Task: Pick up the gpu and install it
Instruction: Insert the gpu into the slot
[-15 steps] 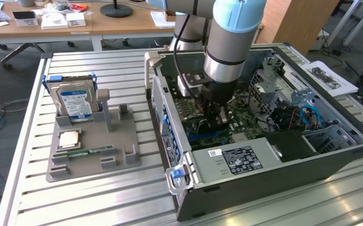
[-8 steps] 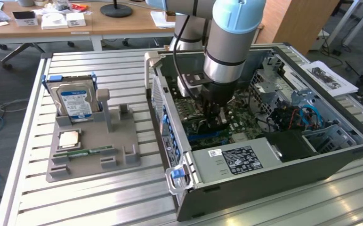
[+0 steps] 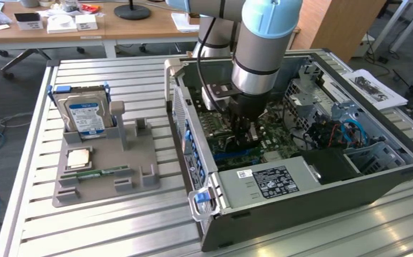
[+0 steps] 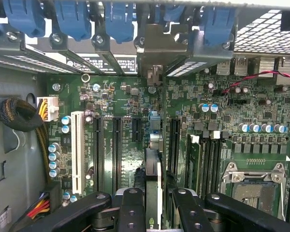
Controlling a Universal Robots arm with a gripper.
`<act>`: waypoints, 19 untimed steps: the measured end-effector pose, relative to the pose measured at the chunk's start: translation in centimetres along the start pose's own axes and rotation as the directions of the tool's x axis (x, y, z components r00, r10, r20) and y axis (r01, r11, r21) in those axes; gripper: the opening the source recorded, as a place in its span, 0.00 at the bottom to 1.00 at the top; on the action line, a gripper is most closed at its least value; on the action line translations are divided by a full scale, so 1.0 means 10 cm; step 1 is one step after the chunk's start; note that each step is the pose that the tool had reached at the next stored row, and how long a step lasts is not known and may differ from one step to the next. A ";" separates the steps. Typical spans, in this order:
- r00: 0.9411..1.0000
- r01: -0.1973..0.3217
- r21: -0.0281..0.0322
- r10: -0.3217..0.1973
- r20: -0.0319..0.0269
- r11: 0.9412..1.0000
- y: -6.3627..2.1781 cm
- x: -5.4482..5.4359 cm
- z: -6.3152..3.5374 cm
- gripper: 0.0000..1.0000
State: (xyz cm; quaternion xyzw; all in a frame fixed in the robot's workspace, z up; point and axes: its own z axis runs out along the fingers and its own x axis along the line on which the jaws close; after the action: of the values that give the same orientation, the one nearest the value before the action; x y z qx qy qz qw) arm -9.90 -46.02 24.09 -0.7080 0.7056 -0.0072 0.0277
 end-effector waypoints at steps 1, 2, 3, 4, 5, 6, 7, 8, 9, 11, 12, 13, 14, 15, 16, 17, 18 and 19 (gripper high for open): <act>1.000 0.000 0.000 0.000 0.000 1.000 0.000 0.00 0.000 0.27; 1.000 0.000 0.000 0.000 0.000 1.000 0.000 0.00 0.000 0.27; 1.000 0.000 0.000 0.000 0.000 1.000 0.000 0.00 0.000 0.27; 1.000 0.000 0.000 0.000 0.000 1.000 0.000 0.00 0.000 0.27; 1.000 0.000 0.000 0.000 0.000 1.000 0.000 0.00 0.000 0.27; 1.000 0.000 0.000 0.000 0.000 1.000 0.000 0.00 0.001 0.27; 1.000 0.000 0.000 0.000 0.000 1.000 0.000 0.00 0.002 0.27; 1.000 0.000 0.000 0.000 0.000 1.000 0.000 0.00 0.003 0.27; 1.000 0.000 0.000 0.000 0.000 1.000 0.000 0.00 0.004 0.27; 1.000 0.000 0.000 0.000 0.000 1.000 0.000 0.00 0.005 0.27; 1.000 0.000 0.000 0.000 0.000 1.000 0.000 0.00 0.005 0.27; 1.000 0.000 0.000 0.000 0.000 1.000 0.000 0.00 0.005 0.27; 1.000 0.000 0.000 0.000 0.000 1.000 0.000 0.00 0.005 0.27; 1.000 0.000 0.000 0.000 0.000 1.000 0.000 0.00 0.005 0.27; 1.000 0.000 0.000 0.000 0.000 1.000 0.000 0.00 0.005 0.27; 1.000 0.000 0.000 0.000 0.000 1.000 0.000 0.00 0.005 0.27; 1.000 0.000 0.000 0.000 0.000 1.000 0.000 0.00 0.005 0.27; 1.000 0.000 0.000 0.000 0.000 1.000 0.000 0.00 0.006 0.27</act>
State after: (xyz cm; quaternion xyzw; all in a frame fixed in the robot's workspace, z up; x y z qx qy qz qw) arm -9.90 -46.02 24.03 -0.7080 0.7056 -0.0072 0.0277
